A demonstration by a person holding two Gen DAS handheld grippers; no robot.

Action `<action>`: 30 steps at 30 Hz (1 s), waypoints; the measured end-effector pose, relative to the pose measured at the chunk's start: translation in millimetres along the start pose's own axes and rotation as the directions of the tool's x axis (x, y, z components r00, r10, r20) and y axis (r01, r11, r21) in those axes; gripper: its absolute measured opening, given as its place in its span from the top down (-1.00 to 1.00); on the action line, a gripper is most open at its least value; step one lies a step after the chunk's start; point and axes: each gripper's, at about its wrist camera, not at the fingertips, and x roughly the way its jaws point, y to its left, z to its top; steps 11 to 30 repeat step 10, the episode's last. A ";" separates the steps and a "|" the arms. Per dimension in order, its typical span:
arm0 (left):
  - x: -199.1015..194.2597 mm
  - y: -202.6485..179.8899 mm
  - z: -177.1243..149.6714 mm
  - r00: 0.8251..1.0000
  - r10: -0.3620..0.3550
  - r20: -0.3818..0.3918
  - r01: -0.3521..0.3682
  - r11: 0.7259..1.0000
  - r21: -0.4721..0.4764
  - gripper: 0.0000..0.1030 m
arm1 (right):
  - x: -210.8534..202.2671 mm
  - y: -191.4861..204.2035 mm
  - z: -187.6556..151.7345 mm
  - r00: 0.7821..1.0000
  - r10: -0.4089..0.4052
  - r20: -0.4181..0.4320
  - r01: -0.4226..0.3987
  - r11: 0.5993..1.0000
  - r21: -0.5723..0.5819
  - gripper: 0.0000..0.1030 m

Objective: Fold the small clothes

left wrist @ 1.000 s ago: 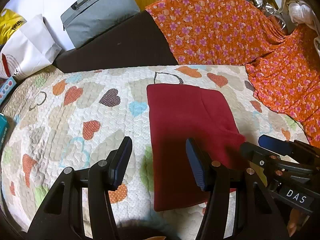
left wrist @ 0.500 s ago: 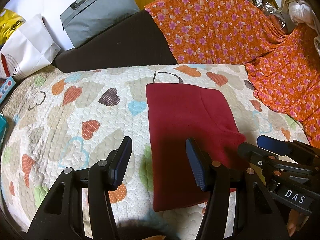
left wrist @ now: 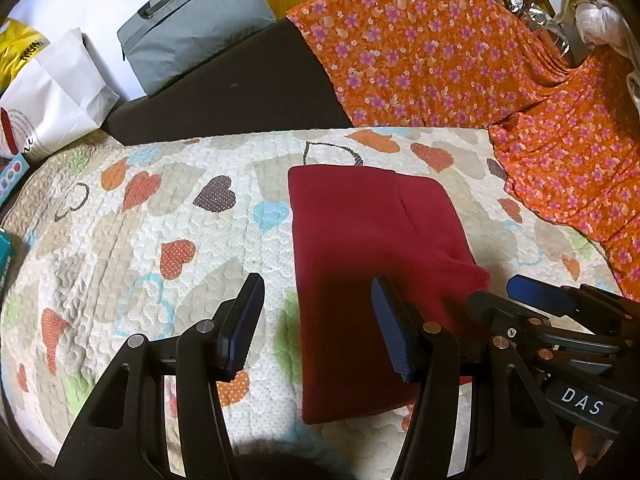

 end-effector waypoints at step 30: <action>8.5 9.4 0.1 1.000 -0.020 -0.013 0.020 0.999 -0.033 -0.08 | 7.7 -3.5 -1.3 1.000 0.016 -0.017 -0.015 1.000 0.016 0.03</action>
